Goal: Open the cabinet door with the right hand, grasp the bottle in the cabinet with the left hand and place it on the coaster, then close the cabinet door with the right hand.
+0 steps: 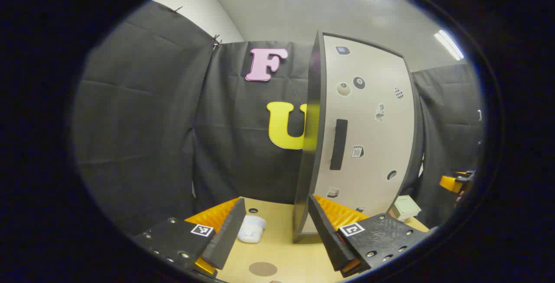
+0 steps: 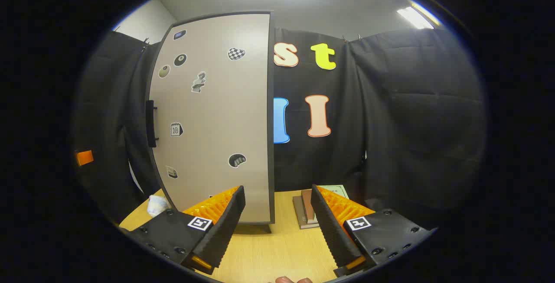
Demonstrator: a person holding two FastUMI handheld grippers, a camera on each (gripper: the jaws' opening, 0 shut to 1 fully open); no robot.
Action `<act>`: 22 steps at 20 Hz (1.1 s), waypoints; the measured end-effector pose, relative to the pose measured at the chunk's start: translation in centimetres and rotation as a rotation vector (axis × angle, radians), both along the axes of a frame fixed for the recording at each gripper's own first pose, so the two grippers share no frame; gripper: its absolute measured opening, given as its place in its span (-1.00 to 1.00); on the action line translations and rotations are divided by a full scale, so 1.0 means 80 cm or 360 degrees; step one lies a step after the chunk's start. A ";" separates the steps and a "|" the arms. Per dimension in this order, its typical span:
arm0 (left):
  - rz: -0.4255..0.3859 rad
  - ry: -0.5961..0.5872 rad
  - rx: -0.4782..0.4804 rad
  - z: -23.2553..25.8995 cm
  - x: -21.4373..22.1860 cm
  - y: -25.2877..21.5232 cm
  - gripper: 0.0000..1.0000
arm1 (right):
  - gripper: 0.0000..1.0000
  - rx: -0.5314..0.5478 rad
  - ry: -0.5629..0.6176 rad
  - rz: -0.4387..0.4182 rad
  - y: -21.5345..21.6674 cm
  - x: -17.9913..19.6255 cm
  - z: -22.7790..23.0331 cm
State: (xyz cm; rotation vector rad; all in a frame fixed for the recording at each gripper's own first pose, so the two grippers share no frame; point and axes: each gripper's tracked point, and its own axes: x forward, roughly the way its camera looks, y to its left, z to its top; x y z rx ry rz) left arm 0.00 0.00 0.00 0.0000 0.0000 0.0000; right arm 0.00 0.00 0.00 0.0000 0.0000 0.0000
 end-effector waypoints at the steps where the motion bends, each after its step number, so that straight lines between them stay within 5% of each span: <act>1: 0.0003 0.0018 -0.0018 -0.006 -0.004 0.004 0.77 | 0.93 -0.0007 0.0010 0.0010 0.002 -0.003 -0.005; 22: 0.0190 0.0080 -0.0045 -0.066 -0.054 0.053 0.75 | 0.93 -0.0031 -0.0024 0.0324 0.100 0.001 0.054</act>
